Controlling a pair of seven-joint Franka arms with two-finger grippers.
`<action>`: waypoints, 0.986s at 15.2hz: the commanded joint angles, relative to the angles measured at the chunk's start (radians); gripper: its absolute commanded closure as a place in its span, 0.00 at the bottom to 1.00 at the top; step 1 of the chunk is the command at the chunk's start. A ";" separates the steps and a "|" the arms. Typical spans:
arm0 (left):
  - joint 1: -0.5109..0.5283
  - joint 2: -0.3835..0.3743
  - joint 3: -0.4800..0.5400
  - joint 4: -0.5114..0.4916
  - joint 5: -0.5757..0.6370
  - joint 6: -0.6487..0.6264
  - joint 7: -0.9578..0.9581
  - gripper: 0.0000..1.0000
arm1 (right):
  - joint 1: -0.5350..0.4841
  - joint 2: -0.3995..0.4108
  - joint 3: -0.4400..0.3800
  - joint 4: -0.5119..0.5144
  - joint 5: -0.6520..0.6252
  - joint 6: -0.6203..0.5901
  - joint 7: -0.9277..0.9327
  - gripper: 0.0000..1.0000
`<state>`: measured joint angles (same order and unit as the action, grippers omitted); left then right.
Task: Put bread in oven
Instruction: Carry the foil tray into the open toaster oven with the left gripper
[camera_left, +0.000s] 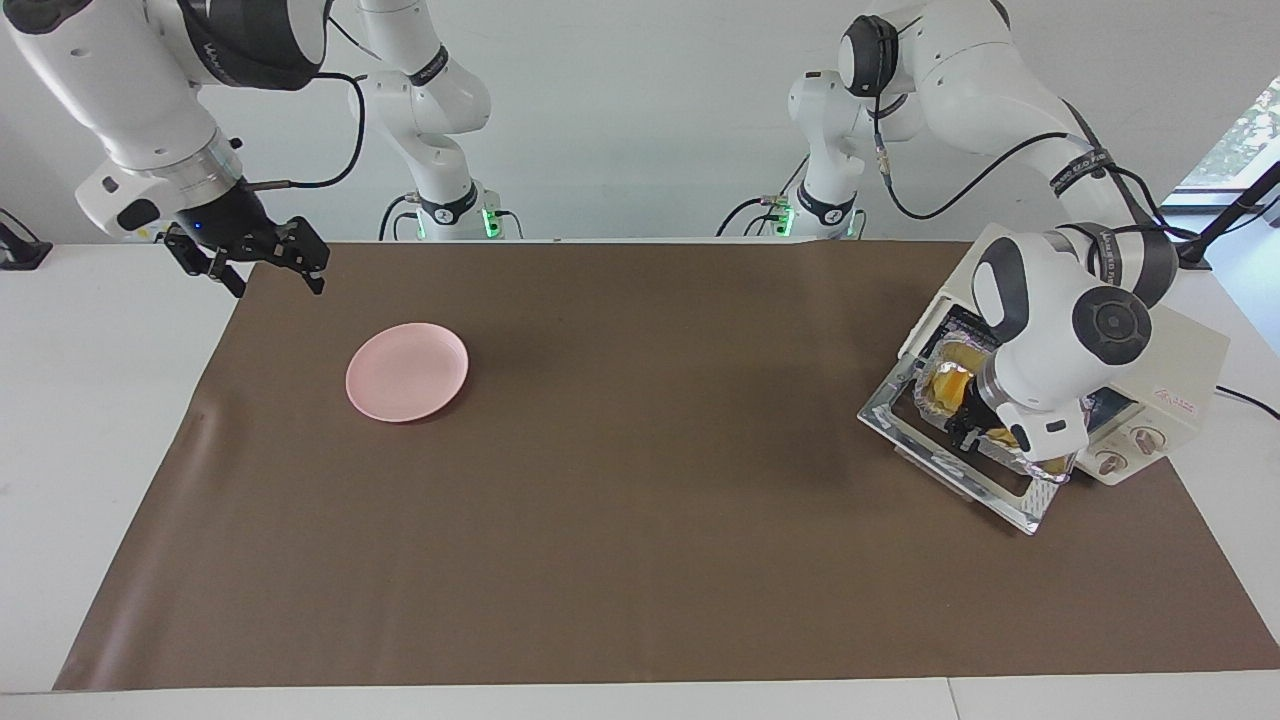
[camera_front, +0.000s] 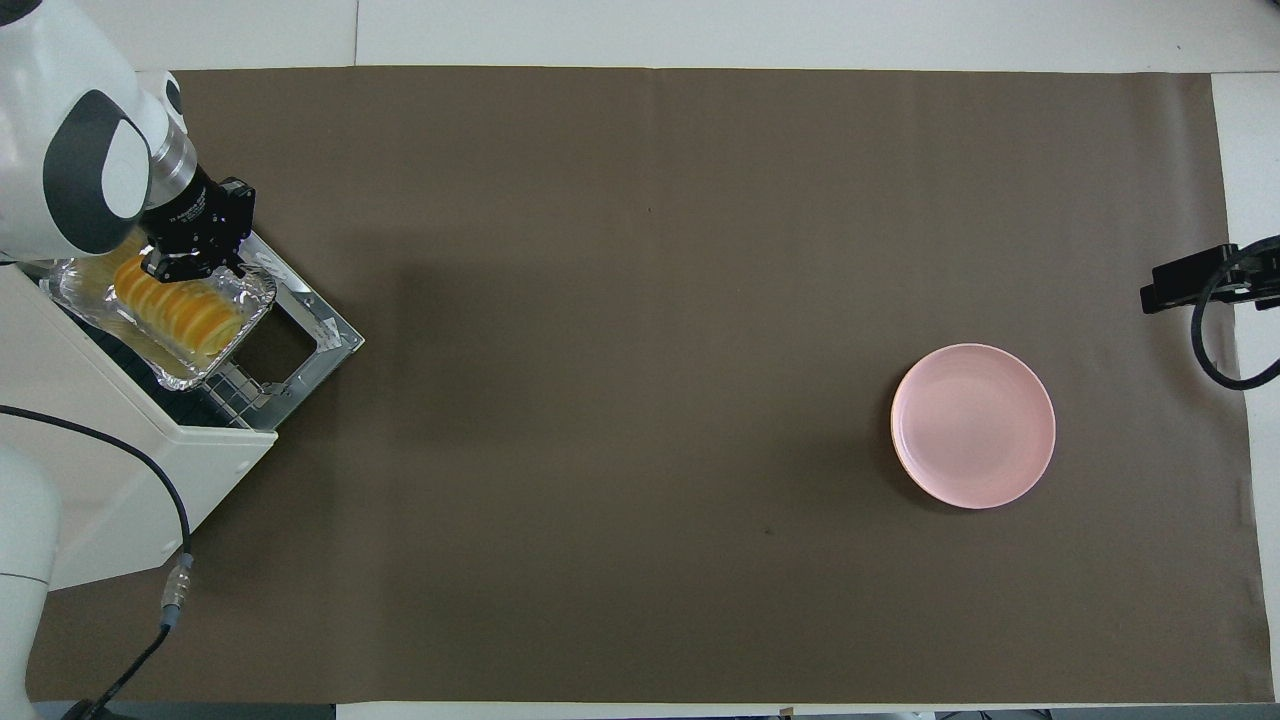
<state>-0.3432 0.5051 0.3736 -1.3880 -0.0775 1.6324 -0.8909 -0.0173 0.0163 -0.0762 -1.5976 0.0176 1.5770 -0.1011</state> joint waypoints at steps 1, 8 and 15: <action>0.010 -0.048 0.014 -0.066 -0.008 -0.008 0.049 1.00 | -0.001 -0.022 0.003 -0.024 0.012 0.001 0.017 0.00; 0.012 -0.054 0.041 -0.092 0.014 -0.006 0.052 1.00 | -0.001 -0.022 0.003 -0.022 0.012 0.001 0.017 0.00; -0.005 -0.097 0.034 -0.180 0.102 0.027 0.096 1.00 | -0.001 -0.022 0.003 -0.022 0.012 0.001 0.017 0.00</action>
<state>-0.3355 0.4528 0.4056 -1.5124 -0.0003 1.6343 -0.8142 -0.0173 0.0156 -0.0762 -1.5976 0.0176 1.5770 -0.1011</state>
